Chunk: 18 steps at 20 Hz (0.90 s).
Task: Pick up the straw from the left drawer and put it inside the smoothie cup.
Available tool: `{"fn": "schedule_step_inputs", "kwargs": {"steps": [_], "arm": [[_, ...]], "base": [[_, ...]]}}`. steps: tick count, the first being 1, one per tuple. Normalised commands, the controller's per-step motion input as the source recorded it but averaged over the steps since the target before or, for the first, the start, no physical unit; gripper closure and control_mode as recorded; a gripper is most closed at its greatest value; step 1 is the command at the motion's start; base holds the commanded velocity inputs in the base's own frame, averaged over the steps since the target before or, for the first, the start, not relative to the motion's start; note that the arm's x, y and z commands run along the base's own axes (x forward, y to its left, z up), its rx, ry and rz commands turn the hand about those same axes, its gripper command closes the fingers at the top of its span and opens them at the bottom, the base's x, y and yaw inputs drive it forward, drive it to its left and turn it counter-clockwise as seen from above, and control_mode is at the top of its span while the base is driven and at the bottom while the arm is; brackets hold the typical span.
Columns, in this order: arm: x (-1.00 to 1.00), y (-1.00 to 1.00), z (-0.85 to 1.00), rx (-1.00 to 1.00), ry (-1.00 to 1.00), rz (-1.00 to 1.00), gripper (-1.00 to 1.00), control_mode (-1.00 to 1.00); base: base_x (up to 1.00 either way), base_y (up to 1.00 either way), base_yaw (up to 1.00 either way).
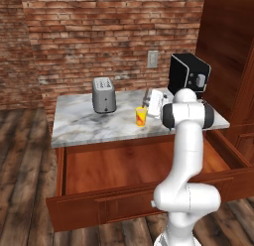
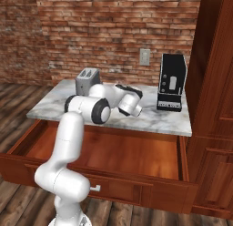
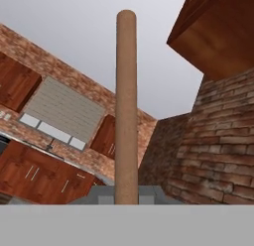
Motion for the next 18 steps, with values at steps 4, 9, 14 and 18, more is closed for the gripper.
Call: {"fn": "schedule_step_inputs", "kwargs": {"steps": [4,9,14,18], "arm": [[0.0,0.03,-0.23,0.0,-0.01,0.0,1.0,-1.0],[0.01,0.06,-0.2,-0.01,0.0,0.0,1.0,-1.0],[0.09,0.05,-0.07,0.0,0.0,0.0,1.0,-1.0],[0.11,0.01,-0.03,0.0,0.0,0.0,1.0,-1.0]], "base": [[0.0,0.0,0.0],[0.0,0.0,0.0],[0.0,0.0,0.0],[0.0,0.0,0.0]]}}
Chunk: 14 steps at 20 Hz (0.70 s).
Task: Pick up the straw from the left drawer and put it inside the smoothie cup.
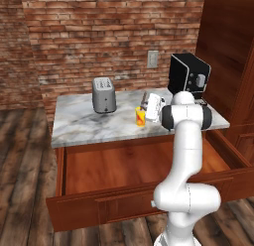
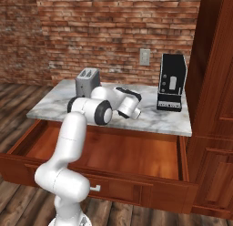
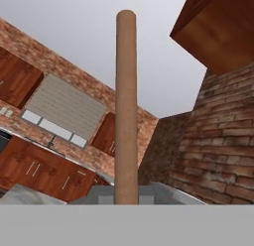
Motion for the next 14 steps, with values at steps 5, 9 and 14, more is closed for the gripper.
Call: {"fn": "schedule_step_inputs", "kwargs": {"steps": [5,9,14], "arm": [[0.02,0.0,-0.02,0.0,0.0,0.0,1.0,-1.0],[0.0,0.0,0.0,0.0,0.0,-0.01,-1.0,-1.0],[-0.02,0.0,0.0,0.0,0.0,0.0,-1.0,-1.0]], "base": [[0.0,0.0,0.0],[0.0,0.0,0.0],[0.0,0.0,0.0]]}}
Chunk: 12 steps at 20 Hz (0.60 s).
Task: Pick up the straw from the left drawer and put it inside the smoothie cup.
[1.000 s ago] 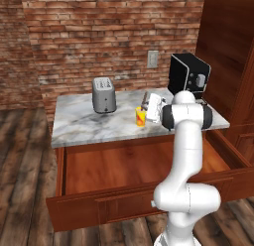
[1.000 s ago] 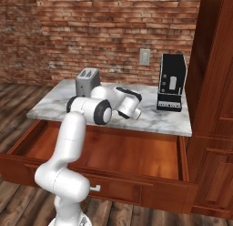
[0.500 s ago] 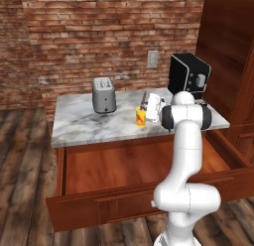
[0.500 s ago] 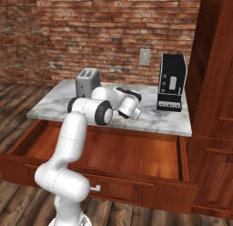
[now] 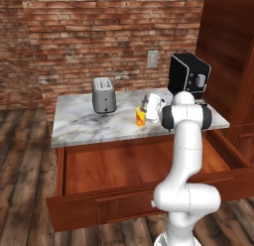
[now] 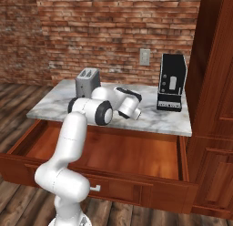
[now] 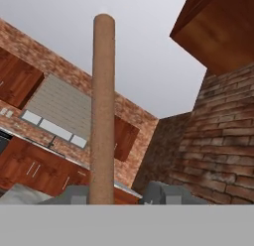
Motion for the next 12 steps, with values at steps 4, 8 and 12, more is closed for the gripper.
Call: {"fn": "schedule_step_inputs", "kwargs": {"steps": [4,8,12], "arm": [[-0.06,0.0,0.01,0.0,0.0,0.0,-1.0,-1.0],[-0.03,0.0,0.08,0.0,0.0,0.0,-1.0,-1.0],[-0.02,0.0,0.33,0.0,0.0,-0.02,-1.0,-1.0]], "base": [[0.0,0.0,0.0],[0.0,0.0,0.0],[0.0,0.0,0.0]]}}
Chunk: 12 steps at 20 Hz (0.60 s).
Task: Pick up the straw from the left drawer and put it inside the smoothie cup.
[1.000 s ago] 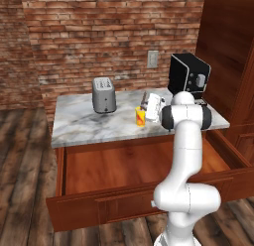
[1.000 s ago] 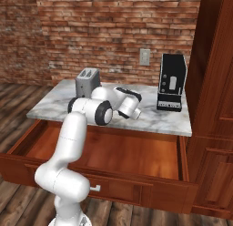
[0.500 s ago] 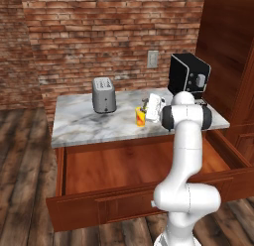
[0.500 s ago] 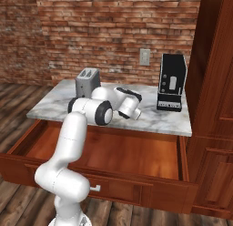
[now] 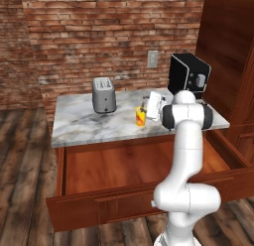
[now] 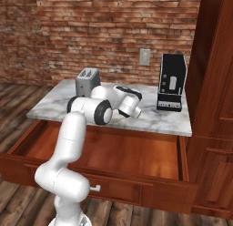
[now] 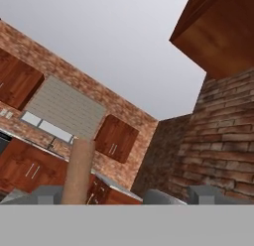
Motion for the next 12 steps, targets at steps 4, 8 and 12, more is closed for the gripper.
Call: {"fn": "schedule_step_inputs", "kwargs": {"steps": [4,8,12], "arm": [[-0.01,0.0,0.66,-0.04,0.07,-0.03,-1.0,-1.0],[-0.16,0.0,0.73,-0.08,0.08,-0.02,-1.0,-1.0],[-0.36,0.01,0.64,-0.11,0.06,-0.04,-1.0,-1.0]], "base": [[0.0,0.0,0.0],[0.0,0.0,0.0],[0.0,0.0,0.0]]}}
